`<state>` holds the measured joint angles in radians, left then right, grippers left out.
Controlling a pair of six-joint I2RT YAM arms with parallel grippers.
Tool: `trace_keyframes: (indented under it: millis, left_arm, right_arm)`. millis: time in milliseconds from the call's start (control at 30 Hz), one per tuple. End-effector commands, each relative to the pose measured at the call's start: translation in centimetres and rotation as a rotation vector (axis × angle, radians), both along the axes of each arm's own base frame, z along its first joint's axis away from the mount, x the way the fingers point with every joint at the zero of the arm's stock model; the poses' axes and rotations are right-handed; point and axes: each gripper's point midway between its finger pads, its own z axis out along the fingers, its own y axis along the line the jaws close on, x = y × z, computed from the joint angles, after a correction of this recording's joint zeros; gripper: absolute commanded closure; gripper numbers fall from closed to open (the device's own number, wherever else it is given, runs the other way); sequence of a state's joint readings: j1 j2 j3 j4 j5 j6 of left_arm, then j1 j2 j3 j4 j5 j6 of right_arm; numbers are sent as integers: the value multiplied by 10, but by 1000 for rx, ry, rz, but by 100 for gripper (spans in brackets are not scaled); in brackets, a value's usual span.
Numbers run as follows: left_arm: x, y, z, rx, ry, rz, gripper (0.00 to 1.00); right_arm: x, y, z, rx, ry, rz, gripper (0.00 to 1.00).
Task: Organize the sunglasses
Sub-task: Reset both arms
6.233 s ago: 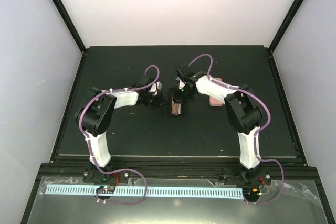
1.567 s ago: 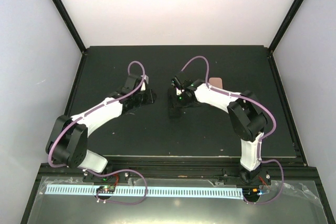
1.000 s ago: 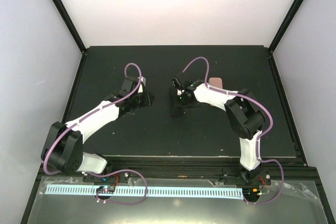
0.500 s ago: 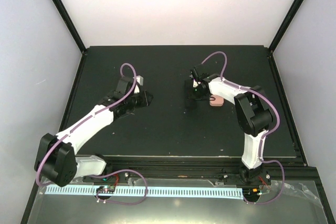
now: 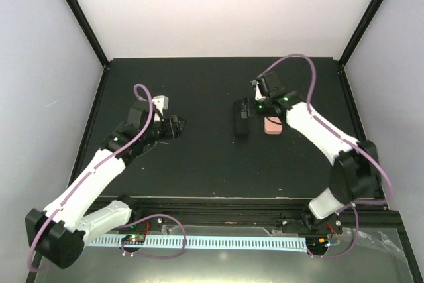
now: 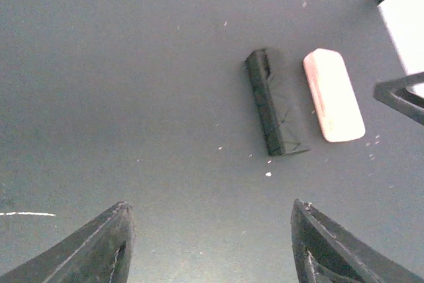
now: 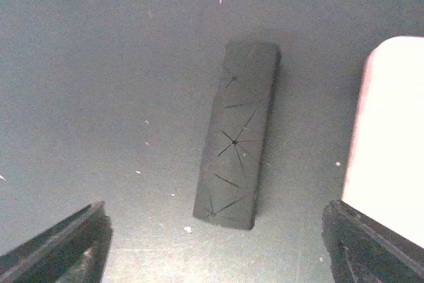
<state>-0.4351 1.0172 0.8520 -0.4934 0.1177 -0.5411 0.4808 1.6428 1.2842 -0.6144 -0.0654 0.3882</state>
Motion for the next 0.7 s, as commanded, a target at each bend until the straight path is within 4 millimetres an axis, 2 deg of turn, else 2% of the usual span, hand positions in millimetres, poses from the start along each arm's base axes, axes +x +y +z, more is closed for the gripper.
trace_keyframes:
  millis: [0,100,133,267,433,667]
  left_arm:
    - [-17,16,46,34,-127,-11,29]
    - [-31,27,74,24,-227,-2,3]
    - [-36,32,83,20,-260,11,1]
    - [-60,54,118,21,-395,55,1]
    - [-91,88,150,53,-528,143,1]
    - [-120,103,175,62,-630,140,1]
  right_arm:
    - [-24,-35,61,-8,-167,-73,9]
    - [-46,-70,89,-37,-281,-170,0]
    - [-55,-81,99,-40,-321,-195,0]
    - [-91,-121,126,-45,-442,-300,0]
    - [-132,-169,158,-19,-580,-468,0]
    - [-178,-216,196,30,-754,-613,0]
